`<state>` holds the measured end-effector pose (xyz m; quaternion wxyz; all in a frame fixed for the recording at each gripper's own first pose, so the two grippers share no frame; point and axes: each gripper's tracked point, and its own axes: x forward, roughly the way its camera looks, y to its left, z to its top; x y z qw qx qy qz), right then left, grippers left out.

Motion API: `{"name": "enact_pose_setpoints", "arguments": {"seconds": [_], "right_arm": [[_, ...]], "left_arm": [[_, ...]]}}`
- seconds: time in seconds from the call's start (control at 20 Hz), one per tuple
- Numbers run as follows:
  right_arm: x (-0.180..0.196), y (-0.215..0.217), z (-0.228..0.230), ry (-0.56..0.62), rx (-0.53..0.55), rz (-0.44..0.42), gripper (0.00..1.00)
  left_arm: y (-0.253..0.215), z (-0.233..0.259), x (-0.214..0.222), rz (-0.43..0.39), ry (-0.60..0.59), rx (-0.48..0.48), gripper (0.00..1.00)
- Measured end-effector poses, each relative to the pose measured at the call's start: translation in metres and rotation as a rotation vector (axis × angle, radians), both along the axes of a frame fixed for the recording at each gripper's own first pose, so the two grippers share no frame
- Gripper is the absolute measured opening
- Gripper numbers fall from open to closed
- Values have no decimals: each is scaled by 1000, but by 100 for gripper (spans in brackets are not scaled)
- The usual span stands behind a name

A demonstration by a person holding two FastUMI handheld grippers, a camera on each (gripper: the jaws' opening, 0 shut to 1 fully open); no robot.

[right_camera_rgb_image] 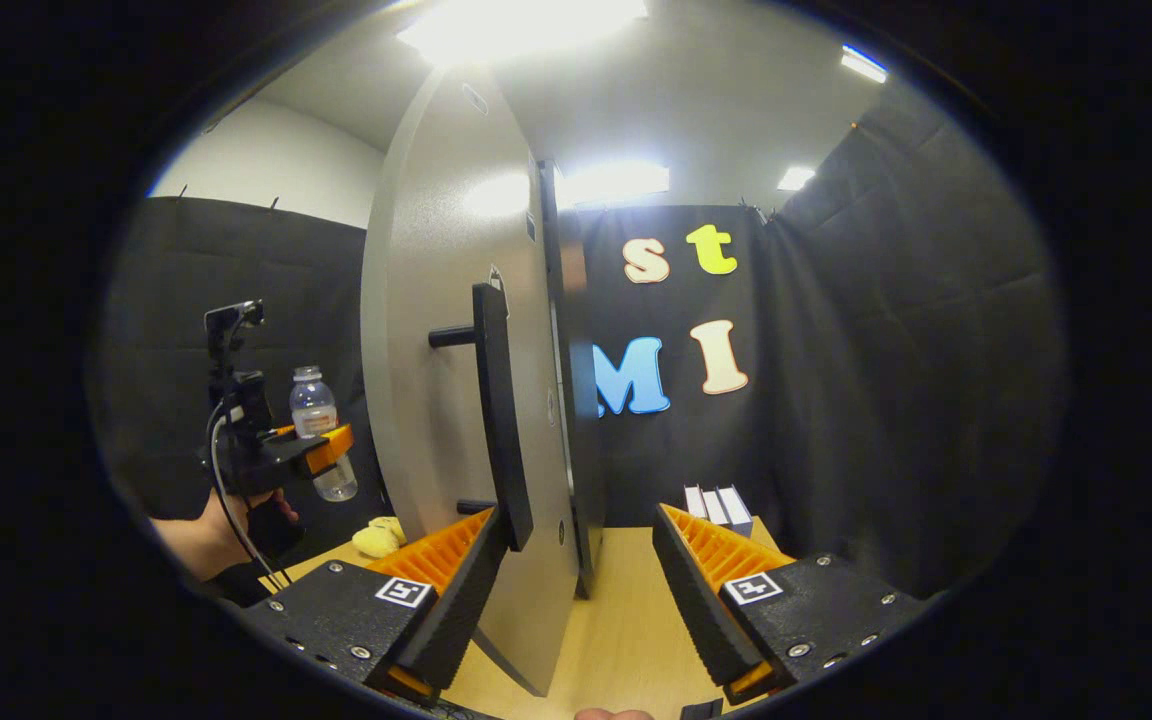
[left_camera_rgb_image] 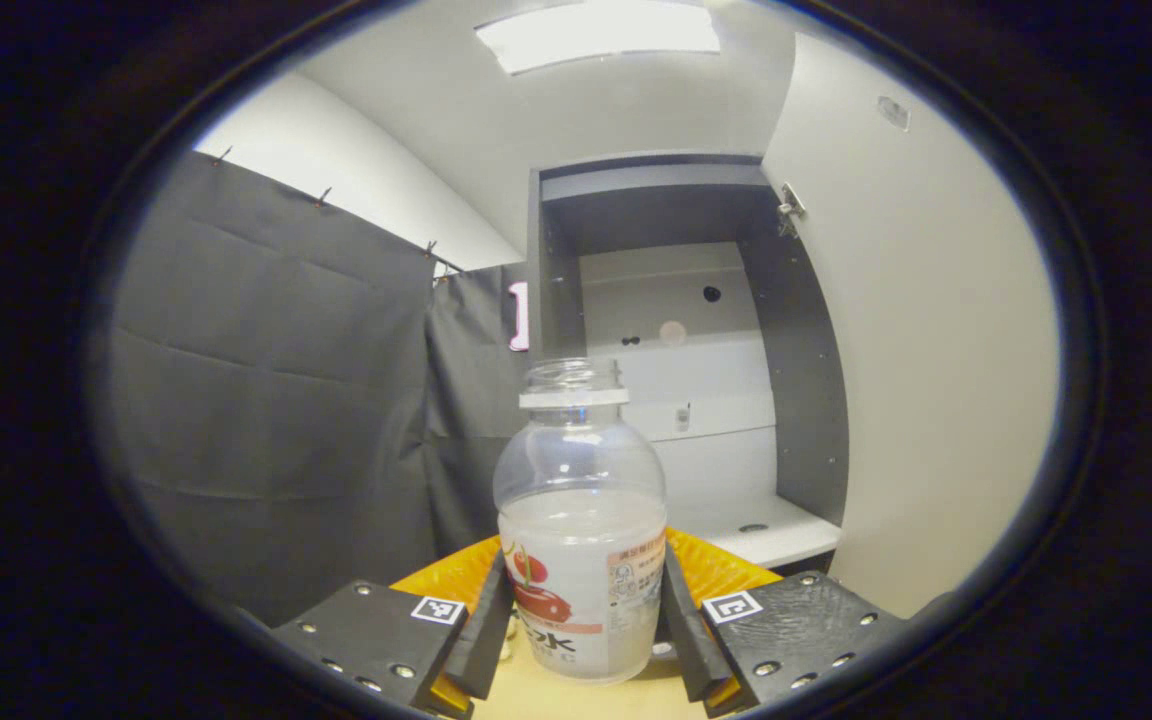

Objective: Open the cabinet door with the right hand, grasp the bottle in the cabinet with the left hand and place it on the coaster, then close the cabinet door with the right hand.

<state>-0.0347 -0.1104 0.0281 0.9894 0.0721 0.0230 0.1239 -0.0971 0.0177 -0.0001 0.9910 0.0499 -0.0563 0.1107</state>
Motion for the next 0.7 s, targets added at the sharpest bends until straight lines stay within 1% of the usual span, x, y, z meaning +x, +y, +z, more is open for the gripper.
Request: {"name": "enact_pose_setpoints", "arguments": {"seconds": [0.1, 0.15, 0.2, 0.3, 0.35, 0.4, 0.45, 0.5, 0.55, 0.7], "right_arm": [[1, 1, -2, -6, 4, 23, 91], [1, 3, -4, -8, -1, 38, 92], [-3, 6, -6, -12, -11, 54, 92], [-10, 10, -11, -20, -38, 82, 92], [-13, 11, -15, -22, -54, 94, 92], [-16, 11, -20, -22, -72, 99, 92], [-19, 10, -25, -19, -87, 102, 93], [-21, 11, -30, -16, -96, 107, 93], [-22, 11, -36, -10, -104, 105, 93], [-22, 4, -51, -10, -125, 86, 93]], "left_arm": [[4, 0, -2, 25, 6, 11, 77], [5, 0, -3, 36, 9, 15, 71], [5, -1, -3, 44, 12, 16, 77], [8, -1, -4, 61, 17, 15, 77], [9, -1, -4, 69, 18, 13, 74], [10, -2, -3, 80, 18, 11, 71], [10, -1, -5, 89, 15, 11, 71], [10, -1, -4, 94, 8, 11, 77], [10, 0, -5, 97, -4, 10, 71], [16, 0, 0, 129, -43, 22, 71]]}}
